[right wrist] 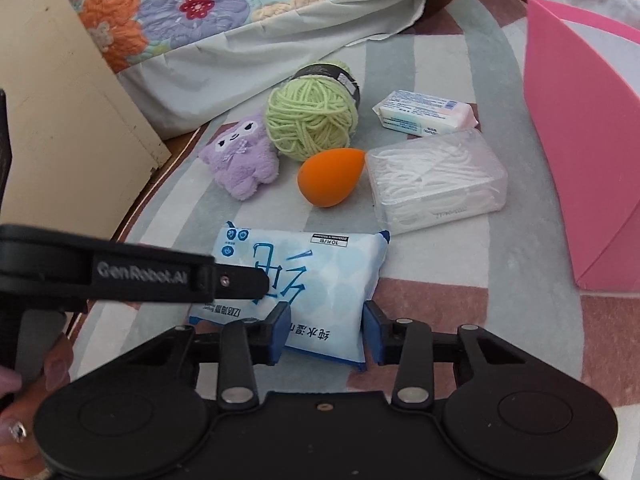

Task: Organize objects
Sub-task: 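Lift the wet-wipe pack with the right gripper and carry it into the pink box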

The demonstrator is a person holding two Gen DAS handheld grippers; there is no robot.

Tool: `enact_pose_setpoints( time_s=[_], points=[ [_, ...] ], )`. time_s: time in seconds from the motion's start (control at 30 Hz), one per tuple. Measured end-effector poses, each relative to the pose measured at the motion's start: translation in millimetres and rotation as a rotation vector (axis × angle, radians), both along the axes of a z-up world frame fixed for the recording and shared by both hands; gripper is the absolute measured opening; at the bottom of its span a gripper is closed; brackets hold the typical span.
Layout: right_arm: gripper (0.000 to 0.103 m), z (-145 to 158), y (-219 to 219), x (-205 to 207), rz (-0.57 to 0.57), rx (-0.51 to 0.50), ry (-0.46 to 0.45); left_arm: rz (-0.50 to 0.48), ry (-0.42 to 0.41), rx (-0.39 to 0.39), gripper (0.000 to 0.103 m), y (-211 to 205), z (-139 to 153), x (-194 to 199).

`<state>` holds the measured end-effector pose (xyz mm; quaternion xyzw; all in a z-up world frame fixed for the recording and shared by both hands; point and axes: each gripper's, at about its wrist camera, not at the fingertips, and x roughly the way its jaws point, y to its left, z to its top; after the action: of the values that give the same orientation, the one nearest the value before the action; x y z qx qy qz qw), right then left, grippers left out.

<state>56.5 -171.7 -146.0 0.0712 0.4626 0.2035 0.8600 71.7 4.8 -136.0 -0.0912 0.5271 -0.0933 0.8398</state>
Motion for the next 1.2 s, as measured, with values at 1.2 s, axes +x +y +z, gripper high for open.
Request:
enact_pose_setpoints(
  time_s=[1.2],
  points=[
    [0.051, 111.4, -120.9, -39.5, 0.117, 0.146, 0.068, -0.177, -0.056, 0.090, 0.024, -100.6, 148.3, -64.7]
  ],
)
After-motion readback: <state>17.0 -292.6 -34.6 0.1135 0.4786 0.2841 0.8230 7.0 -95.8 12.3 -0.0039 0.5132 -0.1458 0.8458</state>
